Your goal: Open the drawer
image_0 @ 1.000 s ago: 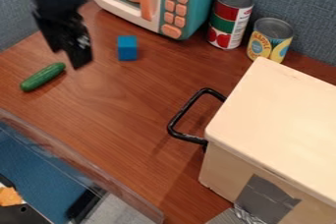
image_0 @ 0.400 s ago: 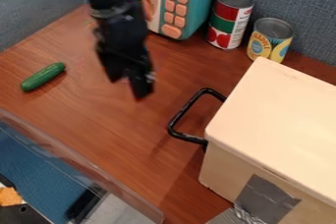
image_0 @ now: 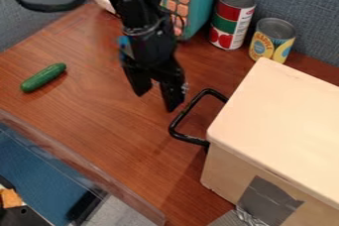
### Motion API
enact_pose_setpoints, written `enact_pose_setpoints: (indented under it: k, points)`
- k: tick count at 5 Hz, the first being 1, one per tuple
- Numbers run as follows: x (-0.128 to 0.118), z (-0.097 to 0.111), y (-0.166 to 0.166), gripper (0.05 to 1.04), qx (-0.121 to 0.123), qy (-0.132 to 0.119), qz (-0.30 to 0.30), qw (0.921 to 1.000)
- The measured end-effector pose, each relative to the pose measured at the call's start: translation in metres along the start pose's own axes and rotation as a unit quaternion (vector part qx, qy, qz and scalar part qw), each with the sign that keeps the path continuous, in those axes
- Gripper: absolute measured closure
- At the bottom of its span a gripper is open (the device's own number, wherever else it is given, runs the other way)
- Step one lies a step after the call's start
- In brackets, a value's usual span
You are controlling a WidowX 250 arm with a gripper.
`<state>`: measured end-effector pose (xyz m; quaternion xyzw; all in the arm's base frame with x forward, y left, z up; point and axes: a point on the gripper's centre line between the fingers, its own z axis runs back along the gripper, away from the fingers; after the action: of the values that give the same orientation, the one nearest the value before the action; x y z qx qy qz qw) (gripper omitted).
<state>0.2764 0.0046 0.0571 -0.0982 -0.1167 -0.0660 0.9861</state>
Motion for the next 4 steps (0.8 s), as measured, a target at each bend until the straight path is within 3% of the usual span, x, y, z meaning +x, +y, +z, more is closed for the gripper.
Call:
enact_pose_setpoints:
  k: [4]
  points:
    - [0.007,-0.021,-0.016,0.085,-0.012,-0.022,0.053,0.9982]
